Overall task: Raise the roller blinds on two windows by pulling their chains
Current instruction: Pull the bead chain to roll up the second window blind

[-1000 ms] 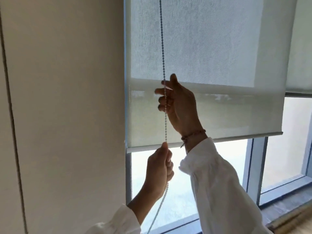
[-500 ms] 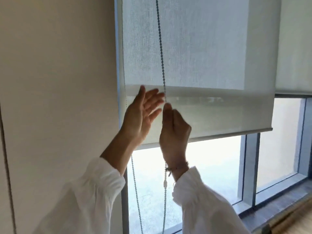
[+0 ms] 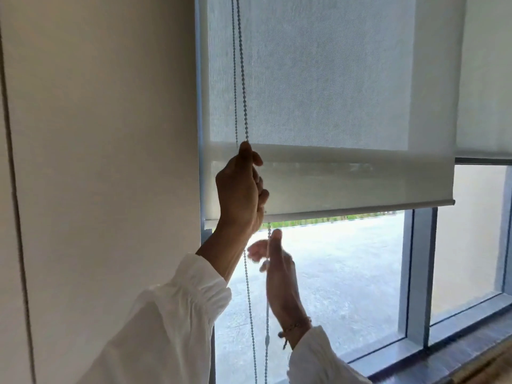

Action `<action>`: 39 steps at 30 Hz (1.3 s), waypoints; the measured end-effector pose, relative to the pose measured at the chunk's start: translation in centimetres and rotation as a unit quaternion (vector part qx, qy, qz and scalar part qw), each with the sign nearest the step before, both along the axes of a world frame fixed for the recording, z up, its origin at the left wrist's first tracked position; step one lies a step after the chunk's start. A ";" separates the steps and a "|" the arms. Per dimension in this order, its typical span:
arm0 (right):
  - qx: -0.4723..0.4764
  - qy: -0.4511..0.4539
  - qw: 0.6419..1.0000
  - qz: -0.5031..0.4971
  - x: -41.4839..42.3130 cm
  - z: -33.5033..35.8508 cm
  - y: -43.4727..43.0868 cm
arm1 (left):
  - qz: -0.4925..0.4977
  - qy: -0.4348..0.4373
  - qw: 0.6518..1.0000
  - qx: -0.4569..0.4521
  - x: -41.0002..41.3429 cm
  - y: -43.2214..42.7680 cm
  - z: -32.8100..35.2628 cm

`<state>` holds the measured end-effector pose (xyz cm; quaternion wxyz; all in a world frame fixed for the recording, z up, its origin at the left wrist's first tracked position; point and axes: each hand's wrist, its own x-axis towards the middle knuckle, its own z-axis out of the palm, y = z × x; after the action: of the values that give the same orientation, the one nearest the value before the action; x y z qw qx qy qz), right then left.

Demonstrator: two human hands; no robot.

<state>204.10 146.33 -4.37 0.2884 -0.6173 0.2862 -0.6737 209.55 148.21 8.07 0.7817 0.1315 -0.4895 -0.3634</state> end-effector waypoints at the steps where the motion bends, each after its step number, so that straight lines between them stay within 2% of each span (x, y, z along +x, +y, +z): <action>1: 0.027 -0.017 0.999 0.029 -0.3 1.0 -0.4 | 0.002 -0.004 1.000 0.003 0.1 -0.2 -0.5; 7: 0.029 -0.163 0.964 0.207 -1.7 8.0 -1.2 | 0.001 -0.025 0.999 0.039 0.1 -1.0 -4.8; 13: 0.059 -0.149 0.940 0.300 -2.1 14.8 0.1 | -0.006 -0.063 0.996 0.064 -1.1 -1.0 -10.3; 15: 0.063 -0.128 0.957 0.252 -1.6 15.3 0.4 | -0.008 -0.087 0.994 0.065 -1.1 -1.2 -11.8; 18: -0.047 -0.110 0.991 0.064 0.1 13.9 0.6 | 0.007 -0.138 0.988 0.064 -0.6 -1.7 -12.8; 20: -0.106 -0.105 0.989 0.004 0.8 13.1 0.7 | -0.002 -0.165 0.984 0.065 0.4 -2.3 -12.1; 26: -0.145 -0.074 0.981 -0.103 0.8 8.7 -0.4 | 0.026 -0.147 0.988 0.032 3.5 -2.8 -5.9; 31: -0.151 -0.069 0.980 -0.108 1.2 3.7 -0.9 | -0.031 -0.147 0.988 -0.015 2.6 -1.1 1.7; 34: -0.165 -0.069 0.978 -0.108 1.1 2.9 -0.8 | -0.067 -0.114 0.991 0.012 1.7 -0.9 4.1; 36: -0.158 -0.067 0.980 -0.097 1.0 2.9 -0.8 | -0.052 -0.090 0.994 0.030 0.9 -1.3 4.6; 39: -0.113 -0.073 0.990 -0.044 0.8 2.8 -1.0 | -0.004 -0.053 0.998 -0.014 0.0 -1.8 4.4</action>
<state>204.93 145.37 -1.57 0.2069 -0.5819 0.2132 -0.7570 209.58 146.36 12.43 0.7546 0.1380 -0.5360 -0.3525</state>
